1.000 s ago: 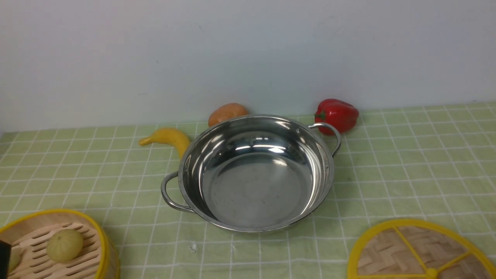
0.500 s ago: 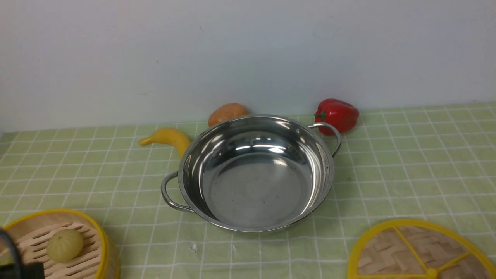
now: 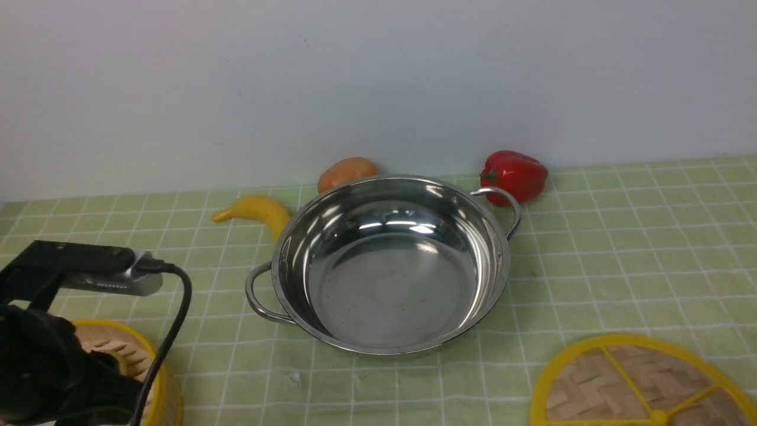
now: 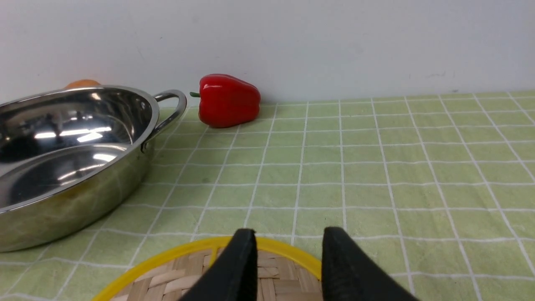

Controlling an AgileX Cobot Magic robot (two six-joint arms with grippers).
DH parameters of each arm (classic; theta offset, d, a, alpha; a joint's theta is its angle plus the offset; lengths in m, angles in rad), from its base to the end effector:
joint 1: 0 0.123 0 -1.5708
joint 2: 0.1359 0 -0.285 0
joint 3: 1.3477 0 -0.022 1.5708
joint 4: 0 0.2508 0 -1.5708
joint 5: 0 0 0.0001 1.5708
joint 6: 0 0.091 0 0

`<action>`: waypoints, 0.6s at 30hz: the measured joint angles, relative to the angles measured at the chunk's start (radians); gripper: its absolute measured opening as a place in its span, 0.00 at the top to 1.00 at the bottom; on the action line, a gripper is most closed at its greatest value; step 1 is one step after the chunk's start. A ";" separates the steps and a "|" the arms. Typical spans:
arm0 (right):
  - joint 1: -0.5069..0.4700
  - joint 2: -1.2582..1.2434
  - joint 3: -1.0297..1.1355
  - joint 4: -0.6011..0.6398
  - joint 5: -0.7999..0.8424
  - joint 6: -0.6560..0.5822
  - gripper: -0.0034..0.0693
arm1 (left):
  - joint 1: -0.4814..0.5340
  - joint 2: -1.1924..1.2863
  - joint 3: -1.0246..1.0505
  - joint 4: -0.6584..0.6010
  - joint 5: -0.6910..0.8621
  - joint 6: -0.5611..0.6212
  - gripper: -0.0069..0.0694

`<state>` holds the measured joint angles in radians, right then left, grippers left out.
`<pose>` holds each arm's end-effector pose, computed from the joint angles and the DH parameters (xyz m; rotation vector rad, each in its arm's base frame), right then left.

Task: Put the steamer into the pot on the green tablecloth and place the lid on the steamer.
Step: 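Grasp the rim of the steamer basket holding the buns with the left gripper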

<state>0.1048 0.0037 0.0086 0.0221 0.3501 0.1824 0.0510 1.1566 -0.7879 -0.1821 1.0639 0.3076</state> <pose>0.0534 0.0063 0.1785 0.0857 1.8497 0.2219 0.1898 -0.0047 0.2610 0.2680 2.8724 -0.1825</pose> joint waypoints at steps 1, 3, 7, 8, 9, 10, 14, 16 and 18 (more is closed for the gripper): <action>0.000 0.000 0.000 -0.001 0.000 0.000 0.62 | 0.000 0.052 -0.015 -0.001 -0.001 0.010 0.59; 0.000 0.000 0.000 -0.001 0.000 0.000 0.62 | 0.000 0.113 -0.030 -0.003 -0.004 0.026 0.59; 0.000 0.000 0.000 -0.001 0.000 0.000 0.62 | 0.000 0.196 -0.041 -0.003 -0.029 0.035 0.59; 0.000 0.000 0.000 -0.001 0.000 0.000 0.62 | 0.000 0.215 -0.043 -0.003 -0.043 0.035 0.59; 0.000 0.000 0.000 -0.001 0.000 0.000 0.62 | 0.000 0.232 -0.043 -0.004 -0.058 0.035 0.59; 0.000 0.000 0.000 -0.001 0.000 0.000 0.62 | 0.000 0.245 -0.043 -0.005 -0.070 0.035 0.59; 0.000 0.000 0.000 -0.001 0.000 0.000 0.62 | 0.000 0.298 -0.043 -0.005 -0.101 0.035 0.59; 0.000 0.000 0.000 -0.001 0.000 0.000 0.62 | 0.000 0.321 -0.043 -0.005 -0.104 0.035 0.59; 0.000 0.000 0.000 -0.001 0.000 0.000 0.62 | 0.000 0.339 -0.043 -0.004 -0.104 0.035 0.59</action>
<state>0.1048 0.0037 0.0086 0.0212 0.3501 0.1824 0.0510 1.4957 -0.8307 -0.1863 0.9602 0.3430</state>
